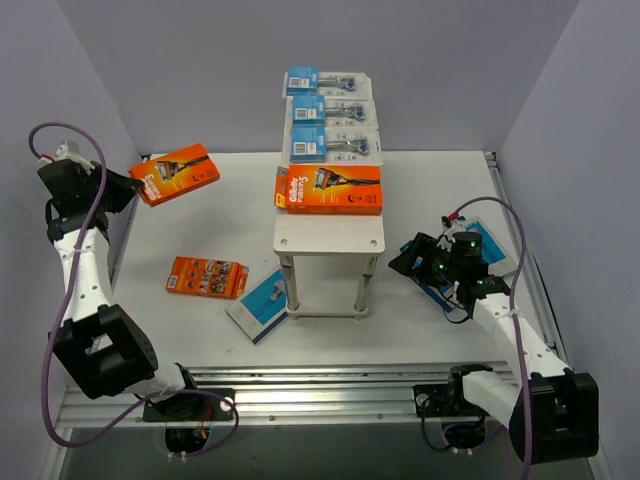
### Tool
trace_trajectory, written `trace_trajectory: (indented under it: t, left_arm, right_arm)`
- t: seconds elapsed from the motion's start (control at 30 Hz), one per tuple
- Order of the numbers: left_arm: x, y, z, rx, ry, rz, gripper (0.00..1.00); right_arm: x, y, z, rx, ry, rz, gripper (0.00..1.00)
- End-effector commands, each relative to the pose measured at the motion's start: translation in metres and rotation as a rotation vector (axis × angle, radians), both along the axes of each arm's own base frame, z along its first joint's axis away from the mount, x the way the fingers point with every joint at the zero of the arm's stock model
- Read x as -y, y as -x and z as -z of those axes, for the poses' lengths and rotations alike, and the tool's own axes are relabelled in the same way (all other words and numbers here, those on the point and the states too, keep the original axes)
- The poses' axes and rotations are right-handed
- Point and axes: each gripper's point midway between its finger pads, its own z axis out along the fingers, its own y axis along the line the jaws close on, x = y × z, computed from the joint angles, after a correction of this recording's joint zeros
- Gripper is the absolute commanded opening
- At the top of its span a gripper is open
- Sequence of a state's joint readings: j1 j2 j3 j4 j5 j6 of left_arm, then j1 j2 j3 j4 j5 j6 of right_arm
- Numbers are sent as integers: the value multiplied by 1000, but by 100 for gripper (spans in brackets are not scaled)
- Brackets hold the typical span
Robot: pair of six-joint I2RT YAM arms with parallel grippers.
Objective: Place and organize the shaving razors onto the shelf
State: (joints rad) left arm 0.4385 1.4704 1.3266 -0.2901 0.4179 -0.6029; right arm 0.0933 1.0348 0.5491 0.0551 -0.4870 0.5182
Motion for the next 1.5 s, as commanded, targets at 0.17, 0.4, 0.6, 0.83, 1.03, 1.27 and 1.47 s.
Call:
trace_trajectory:
  t: [0.17,0.4,0.6,0.83,1.03,1.27,1.47]
  left_arm:
    - [37,39,-100,235,90,38,2]
    - [68,70,-176,429,229,104,2]
    - [88,94,-223,519,294,163,2]
    - [130,115,-251,530,406,313,2]
    - [186,135,-262,506,464,485,2]
    - [231,156,-252,413,454,615,2]
    - [255,162,-236,314,429,674,2]
  right_arm:
    - [-2,-11,-48,103,-12,37,65]
    - [2,-6,-68,116,5,59,65]
    - [9,-5,-102,177,18,101,65]
    - [12,-12,-147,262,16,122,66]
    - [21,-21,-186,321,61,151,66]
    - [32,-26,-248,412,77,201,64]
    - [30,-33,-285,474,40,204,55]
